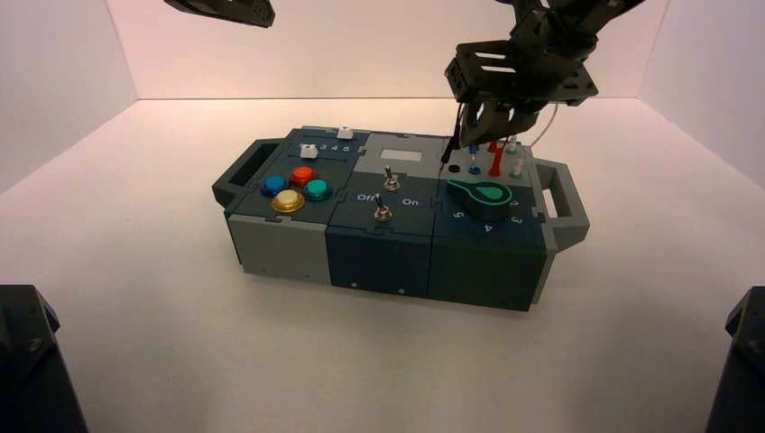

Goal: Insert the blue wire.

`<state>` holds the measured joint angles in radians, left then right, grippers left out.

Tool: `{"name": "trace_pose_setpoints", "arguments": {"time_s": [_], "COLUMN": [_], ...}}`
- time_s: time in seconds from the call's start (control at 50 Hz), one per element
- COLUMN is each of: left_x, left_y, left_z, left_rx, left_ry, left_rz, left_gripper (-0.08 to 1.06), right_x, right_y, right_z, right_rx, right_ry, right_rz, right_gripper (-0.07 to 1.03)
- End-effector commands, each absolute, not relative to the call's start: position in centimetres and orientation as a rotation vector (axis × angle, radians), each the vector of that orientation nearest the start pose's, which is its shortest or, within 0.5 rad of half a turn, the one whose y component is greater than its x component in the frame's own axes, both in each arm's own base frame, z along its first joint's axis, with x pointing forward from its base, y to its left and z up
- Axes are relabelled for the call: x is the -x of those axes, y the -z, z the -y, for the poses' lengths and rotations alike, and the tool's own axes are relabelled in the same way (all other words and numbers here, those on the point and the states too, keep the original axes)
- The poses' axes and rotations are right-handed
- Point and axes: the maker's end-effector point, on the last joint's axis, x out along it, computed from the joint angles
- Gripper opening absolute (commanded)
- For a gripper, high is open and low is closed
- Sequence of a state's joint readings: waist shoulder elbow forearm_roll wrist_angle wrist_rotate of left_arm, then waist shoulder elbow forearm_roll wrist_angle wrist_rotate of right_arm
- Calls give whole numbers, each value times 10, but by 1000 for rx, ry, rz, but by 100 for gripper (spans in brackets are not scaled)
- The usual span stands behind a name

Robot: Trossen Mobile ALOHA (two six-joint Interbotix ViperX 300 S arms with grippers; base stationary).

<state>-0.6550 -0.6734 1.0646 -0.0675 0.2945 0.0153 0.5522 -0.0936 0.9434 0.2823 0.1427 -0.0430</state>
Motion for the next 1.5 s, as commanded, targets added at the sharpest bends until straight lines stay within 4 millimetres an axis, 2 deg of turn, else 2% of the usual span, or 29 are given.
{"name": "trace_pose_setpoints", "arguments": {"time_s": [0.02, 0.36, 1.5], "left_x": [-221, -220, -220], "left_y": [-187, -189, -191], "left_z": [173, 172, 172], "left_rx": [-160, -158, -156], "left_ry": [632, 633, 632], "left_rz": [-636, -630, -621], "left_gripper": [-3, -3, -3], "right_x": [-285, -286, -294], "right_y": [-70, -66, -62], "right_z": [-181, -175, -179], "right_rx": [32, 34, 49], "right_ry": [-429, -412, -414], "right_rz": [-983, -1004, -1031], "right_gripper": [-2, -2, -2]}}
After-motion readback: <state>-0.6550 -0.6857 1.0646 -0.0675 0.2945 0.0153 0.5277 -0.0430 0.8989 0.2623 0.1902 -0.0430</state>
